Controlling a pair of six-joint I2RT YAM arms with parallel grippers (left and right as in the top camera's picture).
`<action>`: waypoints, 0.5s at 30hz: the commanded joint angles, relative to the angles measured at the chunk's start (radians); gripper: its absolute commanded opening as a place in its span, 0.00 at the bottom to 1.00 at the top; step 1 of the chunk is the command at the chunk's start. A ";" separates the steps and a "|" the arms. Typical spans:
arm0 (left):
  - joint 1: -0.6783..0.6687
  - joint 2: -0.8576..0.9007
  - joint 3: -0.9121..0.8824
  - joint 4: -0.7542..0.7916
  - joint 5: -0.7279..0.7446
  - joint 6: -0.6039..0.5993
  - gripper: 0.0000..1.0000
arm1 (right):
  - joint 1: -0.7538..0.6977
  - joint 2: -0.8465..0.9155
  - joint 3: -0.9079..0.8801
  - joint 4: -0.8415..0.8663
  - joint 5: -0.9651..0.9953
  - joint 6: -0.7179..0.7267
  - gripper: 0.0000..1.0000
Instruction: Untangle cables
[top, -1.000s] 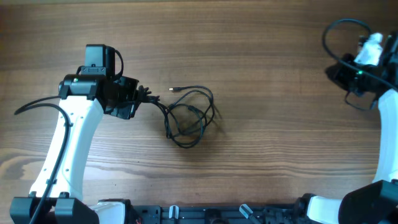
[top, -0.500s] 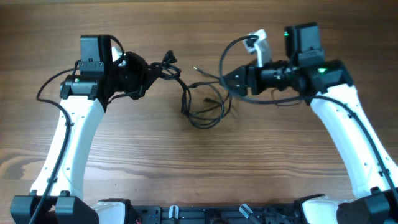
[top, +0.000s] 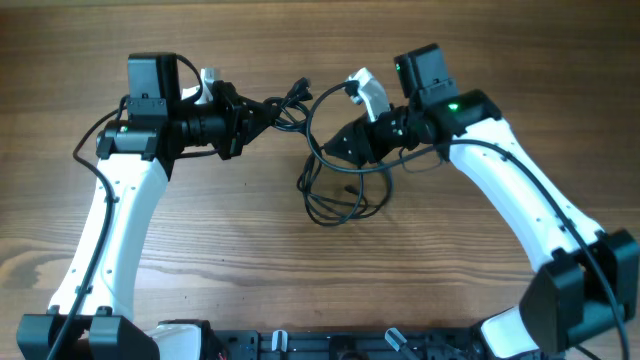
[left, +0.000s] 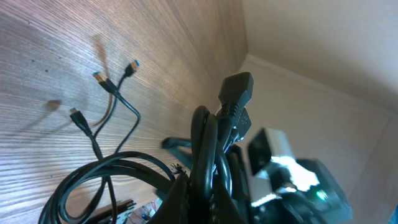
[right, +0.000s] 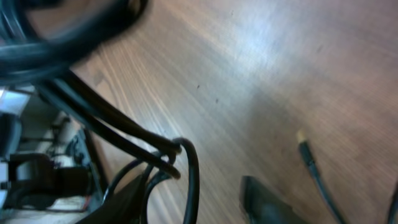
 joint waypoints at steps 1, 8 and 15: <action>0.002 -0.007 0.013 0.012 0.049 0.023 0.04 | 0.002 0.028 0.000 -0.022 -0.071 -0.046 0.35; 0.002 -0.007 0.013 0.011 0.026 0.023 0.04 | -0.002 0.029 0.005 -0.016 -0.140 -0.005 0.04; 0.002 -0.007 0.013 -0.068 -0.088 0.032 0.04 | -0.143 -0.070 0.178 -0.010 0.097 0.236 0.04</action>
